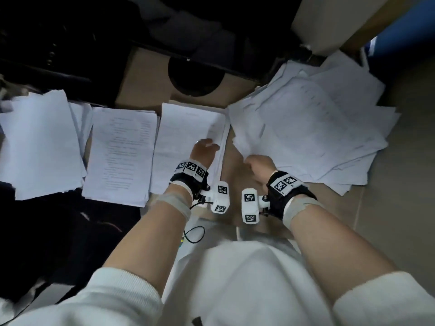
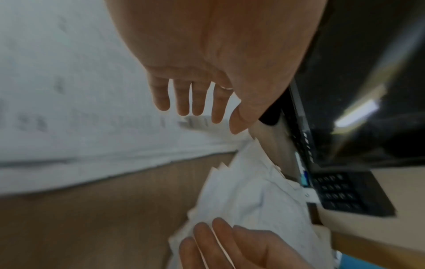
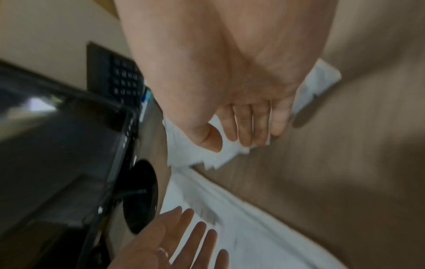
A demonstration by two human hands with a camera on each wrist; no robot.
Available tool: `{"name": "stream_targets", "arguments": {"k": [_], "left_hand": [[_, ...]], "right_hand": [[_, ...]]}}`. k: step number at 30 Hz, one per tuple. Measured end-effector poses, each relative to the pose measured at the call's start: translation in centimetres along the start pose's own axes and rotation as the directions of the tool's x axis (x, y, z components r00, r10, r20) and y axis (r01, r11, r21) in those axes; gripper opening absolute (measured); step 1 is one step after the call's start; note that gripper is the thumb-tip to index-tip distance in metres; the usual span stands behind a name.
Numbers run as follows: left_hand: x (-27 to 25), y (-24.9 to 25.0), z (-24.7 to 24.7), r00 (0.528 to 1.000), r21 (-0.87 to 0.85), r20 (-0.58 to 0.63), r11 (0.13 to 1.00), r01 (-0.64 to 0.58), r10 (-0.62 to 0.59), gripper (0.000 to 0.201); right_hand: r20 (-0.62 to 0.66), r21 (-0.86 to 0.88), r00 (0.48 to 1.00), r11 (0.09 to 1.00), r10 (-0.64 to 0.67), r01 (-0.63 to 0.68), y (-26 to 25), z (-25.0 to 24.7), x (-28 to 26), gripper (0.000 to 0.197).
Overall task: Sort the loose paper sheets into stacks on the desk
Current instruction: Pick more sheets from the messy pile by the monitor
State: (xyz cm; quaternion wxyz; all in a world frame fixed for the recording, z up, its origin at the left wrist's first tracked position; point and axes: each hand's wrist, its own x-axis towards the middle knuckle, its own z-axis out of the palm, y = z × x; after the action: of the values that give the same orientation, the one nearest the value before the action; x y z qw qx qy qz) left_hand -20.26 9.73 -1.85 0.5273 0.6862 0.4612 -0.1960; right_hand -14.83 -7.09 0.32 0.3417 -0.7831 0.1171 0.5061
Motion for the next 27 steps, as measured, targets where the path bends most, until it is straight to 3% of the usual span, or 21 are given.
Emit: {"name": "stream_targets", "arguments": {"k": [4,8,12,15,18,21,24,27], "left_hand": [[0.9,6.0,3.6,0.993,-0.07,0.113,0.997,-0.02,0.028,0.053],[1.8,9.2,6.3,0.99,-0.083,0.14,0.996,0.039,-0.027,0.073],[2.6,10.3,9.5,0.978,-0.041,0.196,0.996,0.075,-0.066,0.072],[2.8,11.0,11.8,0.977,-0.034,0.192,0.995,0.097,-0.089,0.075],[3.3,11.0,13.5,0.984,0.001,0.148,0.995,0.096,-0.095,0.093],[3.4,10.9,14.5,0.989,0.045,0.108,0.995,0.093,-0.098,0.07],[3.2,11.2,14.7,0.995,0.238,0.089,0.971,0.012,-0.034,0.012],[3.0,11.6,14.0,0.997,0.321,0.061,0.947,0.021,-0.042,0.005]], "right_hand": [[-0.167,0.178,0.985,0.984,0.039,-0.009,0.5,-6.6,0.4,0.032],[-0.333,0.184,0.937,0.982,0.104,-0.044,1.1,-12.0,0.4,0.015],[-0.438,0.357,0.848,0.923,0.299,-0.142,3.3,-15.3,1.6,0.073],[-0.466,0.377,0.811,0.909,0.354,-0.18,4.5,-17.0,2.5,0.081],[-0.474,0.302,0.822,0.935,0.317,-0.187,5.1,-18.6,4.1,0.08],[-0.46,0.184,0.863,0.973,0.209,-0.138,4.1,-20.3,5.6,0.077],[-0.5,0.048,0.863,0.997,0.072,-0.055,2.3,-22.7,7.4,0.08],[-0.421,-0.054,0.907,0.998,0.007,-0.033,0.7,-24.4,9.5,0.098]]}}
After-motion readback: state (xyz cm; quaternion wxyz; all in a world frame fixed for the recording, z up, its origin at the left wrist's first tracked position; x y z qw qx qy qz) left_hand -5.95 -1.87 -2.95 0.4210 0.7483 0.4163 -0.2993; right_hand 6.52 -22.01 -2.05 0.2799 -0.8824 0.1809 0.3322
